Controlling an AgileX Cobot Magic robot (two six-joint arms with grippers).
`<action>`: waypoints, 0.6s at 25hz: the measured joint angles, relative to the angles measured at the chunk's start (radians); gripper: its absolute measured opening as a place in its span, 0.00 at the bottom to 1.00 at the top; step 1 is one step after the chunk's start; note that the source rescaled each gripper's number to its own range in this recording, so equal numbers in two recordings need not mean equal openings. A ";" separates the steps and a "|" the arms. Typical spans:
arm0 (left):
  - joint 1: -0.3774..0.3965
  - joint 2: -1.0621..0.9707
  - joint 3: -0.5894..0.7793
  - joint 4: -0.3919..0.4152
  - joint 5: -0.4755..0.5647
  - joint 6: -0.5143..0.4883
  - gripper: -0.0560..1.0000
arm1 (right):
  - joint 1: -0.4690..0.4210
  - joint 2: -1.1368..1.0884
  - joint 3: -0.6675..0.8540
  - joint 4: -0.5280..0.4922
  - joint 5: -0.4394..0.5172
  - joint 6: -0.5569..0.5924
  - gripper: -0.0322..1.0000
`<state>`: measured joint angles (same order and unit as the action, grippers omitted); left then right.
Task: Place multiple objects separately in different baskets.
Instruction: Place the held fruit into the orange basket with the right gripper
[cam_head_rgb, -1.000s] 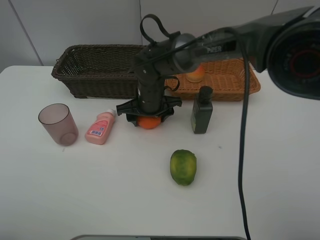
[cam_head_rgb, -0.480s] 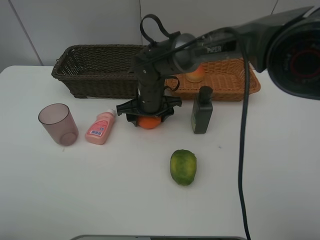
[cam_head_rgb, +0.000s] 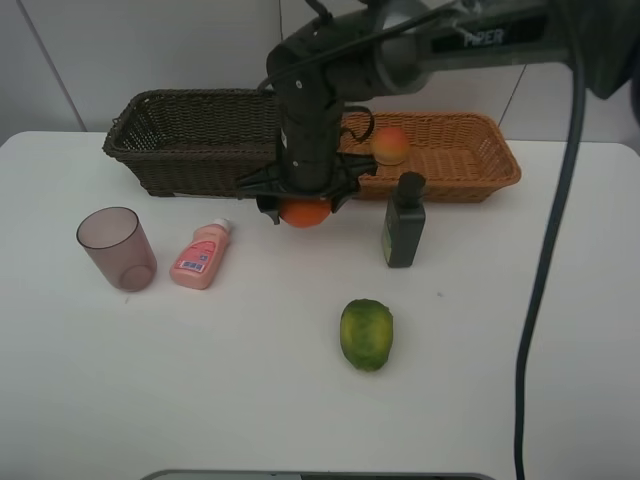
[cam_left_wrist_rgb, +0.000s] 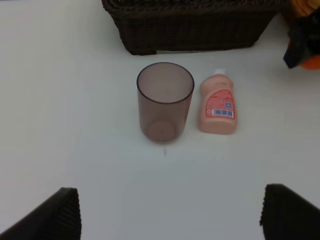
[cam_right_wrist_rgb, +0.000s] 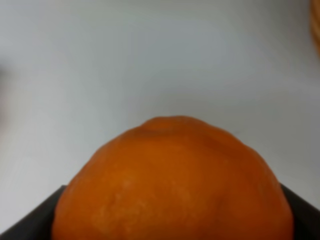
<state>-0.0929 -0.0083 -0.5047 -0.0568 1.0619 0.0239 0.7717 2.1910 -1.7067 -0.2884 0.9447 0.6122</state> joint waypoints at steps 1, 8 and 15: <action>0.000 0.000 0.000 0.000 0.000 0.000 0.93 | -0.004 -0.016 0.000 0.003 0.008 -0.012 0.65; 0.000 0.000 0.000 0.000 0.000 0.000 0.93 | -0.051 -0.110 0.000 0.016 0.046 -0.074 0.65; 0.000 0.000 0.000 0.000 0.000 0.000 0.93 | -0.149 -0.138 0.000 0.017 0.061 -0.135 0.65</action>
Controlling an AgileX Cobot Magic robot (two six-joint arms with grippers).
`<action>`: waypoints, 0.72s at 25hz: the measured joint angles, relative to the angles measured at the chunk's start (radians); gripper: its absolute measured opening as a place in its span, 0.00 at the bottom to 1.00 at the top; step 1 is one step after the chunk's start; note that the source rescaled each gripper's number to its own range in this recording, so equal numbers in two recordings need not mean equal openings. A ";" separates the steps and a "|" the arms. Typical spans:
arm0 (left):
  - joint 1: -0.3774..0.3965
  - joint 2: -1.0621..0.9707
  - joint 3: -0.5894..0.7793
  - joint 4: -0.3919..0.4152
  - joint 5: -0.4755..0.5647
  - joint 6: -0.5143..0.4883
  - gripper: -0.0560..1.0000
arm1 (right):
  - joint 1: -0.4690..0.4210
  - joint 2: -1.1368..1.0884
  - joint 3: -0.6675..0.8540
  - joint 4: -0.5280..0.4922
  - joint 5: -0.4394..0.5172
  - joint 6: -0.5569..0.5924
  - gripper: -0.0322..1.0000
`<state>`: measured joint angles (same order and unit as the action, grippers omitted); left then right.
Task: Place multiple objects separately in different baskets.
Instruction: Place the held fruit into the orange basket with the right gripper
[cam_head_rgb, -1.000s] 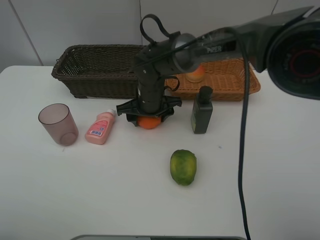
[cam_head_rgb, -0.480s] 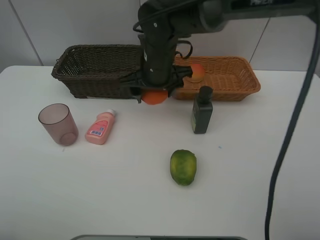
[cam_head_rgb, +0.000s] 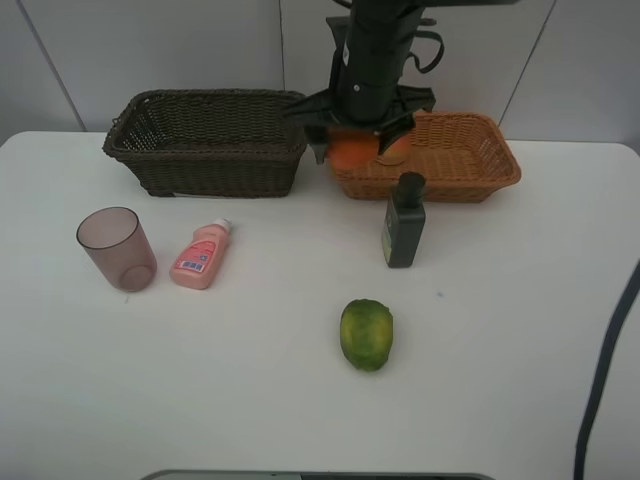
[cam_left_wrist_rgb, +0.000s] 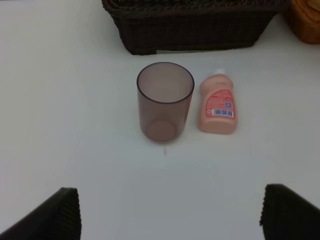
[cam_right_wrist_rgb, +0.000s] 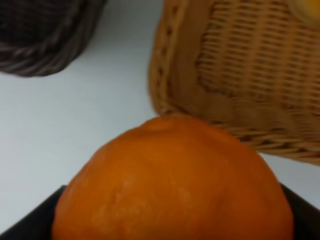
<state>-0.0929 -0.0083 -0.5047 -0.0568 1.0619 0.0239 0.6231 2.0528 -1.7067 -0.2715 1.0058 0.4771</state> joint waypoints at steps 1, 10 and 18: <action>0.000 0.000 0.000 0.000 0.000 0.000 0.93 | -0.014 0.000 0.000 0.000 0.000 -0.012 0.65; 0.000 0.000 0.000 0.000 0.000 0.000 0.93 | -0.175 0.000 0.000 -0.003 -0.057 -0.050 0.65; 0.000 0.000 0.000 0.000 0.000 0.000 0.93 | -0.281 0.005 0.000 -0.005 -0.120 -0.051 0.65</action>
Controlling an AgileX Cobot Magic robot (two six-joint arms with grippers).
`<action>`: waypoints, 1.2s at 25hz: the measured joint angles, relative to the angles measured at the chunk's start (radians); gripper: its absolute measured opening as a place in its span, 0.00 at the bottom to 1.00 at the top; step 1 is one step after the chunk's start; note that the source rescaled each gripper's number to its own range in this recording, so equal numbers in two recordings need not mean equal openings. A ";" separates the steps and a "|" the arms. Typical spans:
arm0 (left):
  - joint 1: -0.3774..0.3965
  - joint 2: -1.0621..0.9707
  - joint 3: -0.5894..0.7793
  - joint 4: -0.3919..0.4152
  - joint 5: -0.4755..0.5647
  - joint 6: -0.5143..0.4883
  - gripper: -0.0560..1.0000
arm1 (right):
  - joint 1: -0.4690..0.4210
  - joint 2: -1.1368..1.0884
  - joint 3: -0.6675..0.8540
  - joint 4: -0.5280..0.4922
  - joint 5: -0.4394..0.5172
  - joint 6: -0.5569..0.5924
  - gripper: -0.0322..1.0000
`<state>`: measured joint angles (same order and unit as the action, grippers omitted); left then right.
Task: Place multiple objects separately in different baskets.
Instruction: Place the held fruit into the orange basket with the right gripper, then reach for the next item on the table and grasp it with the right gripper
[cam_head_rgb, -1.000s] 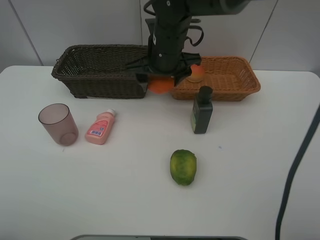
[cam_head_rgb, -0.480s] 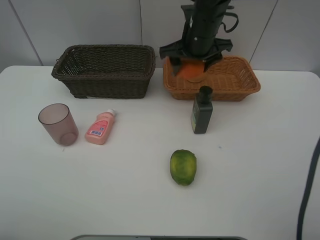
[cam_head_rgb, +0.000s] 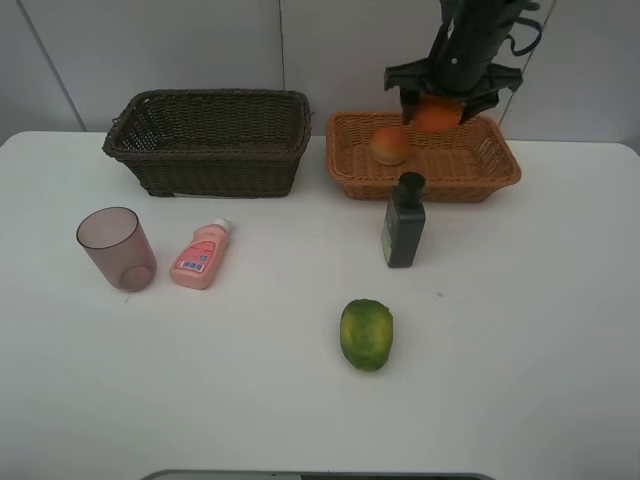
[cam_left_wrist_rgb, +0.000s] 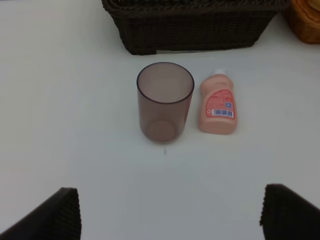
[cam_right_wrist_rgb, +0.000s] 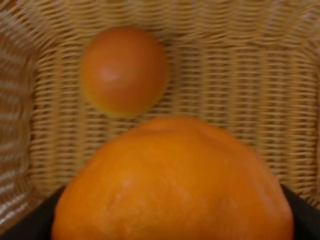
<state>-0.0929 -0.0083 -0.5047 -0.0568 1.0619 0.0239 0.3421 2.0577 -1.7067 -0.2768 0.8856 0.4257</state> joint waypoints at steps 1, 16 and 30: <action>0.000 0.000 0.000 0.000 0.000 0.000 0.93 | -0.010 0.008 0.000 0.000 -0.007 0.000 0.65; 0.000 0.000 0.000 0.000 0.000 0.000 0.93 | -0.070 0.174 0.001 -0.044 -0.101 0.000 0.65; 0.000 0.000 0.000 0.000 0.000 0.000 0.93 | -0.070 0.185 0.001 -0.051 -0.127 0.000 0.99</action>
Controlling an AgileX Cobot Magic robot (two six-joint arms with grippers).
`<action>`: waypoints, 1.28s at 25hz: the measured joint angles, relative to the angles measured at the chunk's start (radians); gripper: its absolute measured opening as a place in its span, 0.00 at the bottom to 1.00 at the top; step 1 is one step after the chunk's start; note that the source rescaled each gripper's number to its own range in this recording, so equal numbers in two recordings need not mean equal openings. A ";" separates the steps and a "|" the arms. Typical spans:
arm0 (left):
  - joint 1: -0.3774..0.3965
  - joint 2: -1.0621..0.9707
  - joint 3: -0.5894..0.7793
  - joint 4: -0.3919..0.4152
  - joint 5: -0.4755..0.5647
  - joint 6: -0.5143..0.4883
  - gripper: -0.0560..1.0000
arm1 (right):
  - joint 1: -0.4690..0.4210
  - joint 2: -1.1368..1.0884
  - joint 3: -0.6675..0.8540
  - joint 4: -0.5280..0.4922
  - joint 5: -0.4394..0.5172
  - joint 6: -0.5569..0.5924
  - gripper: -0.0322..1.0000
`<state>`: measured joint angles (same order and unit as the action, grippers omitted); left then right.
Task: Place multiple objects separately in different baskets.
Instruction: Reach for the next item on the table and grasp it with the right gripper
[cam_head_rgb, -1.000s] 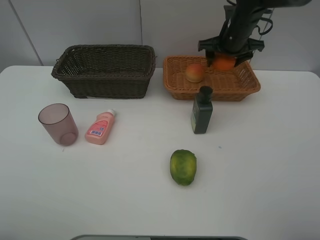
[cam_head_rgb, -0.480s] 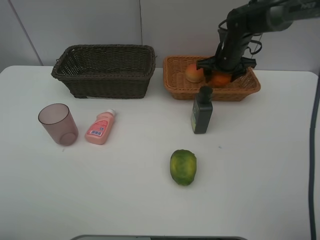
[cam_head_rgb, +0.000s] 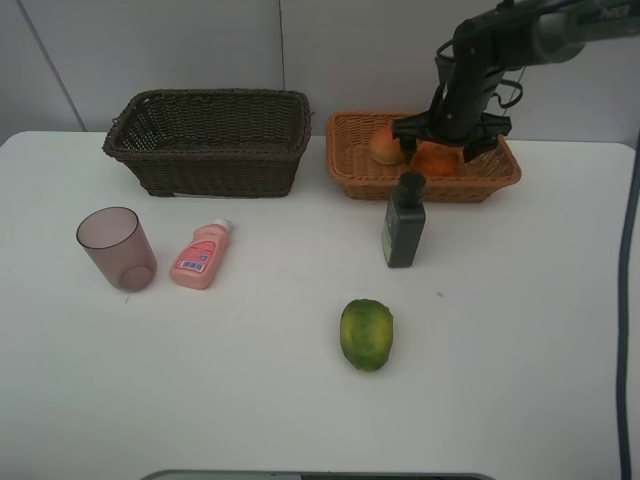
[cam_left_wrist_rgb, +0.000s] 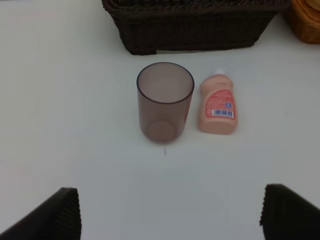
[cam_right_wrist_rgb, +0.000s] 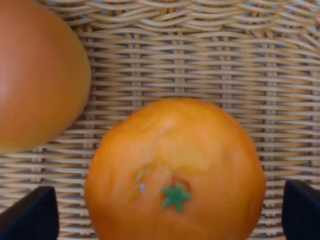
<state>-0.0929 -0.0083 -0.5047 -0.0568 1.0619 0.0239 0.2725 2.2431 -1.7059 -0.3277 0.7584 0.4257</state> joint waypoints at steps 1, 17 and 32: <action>0.000 0.000 0.000 0.000 0.000 0.000 0.93 | 0.000 0.000 0.000 0.000 0.001 0.000 0.99; 0.000 0.000 0.000 0.000 0.000 0.000 0.93 | 0.076 -0.137 0.000 0.006 0.137 0.000 1.00; 0.000 0.000 0.000 0.000 0.000 0.000 0.93 | 0.200 -0.253 0.006 0.007 0.314 -0.020 1.00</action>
<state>-0.0929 -0.0083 -0.5047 -0.0568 1.0619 0.0239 0.4729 1.9900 -1.7000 -0.3208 1.0719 0.4059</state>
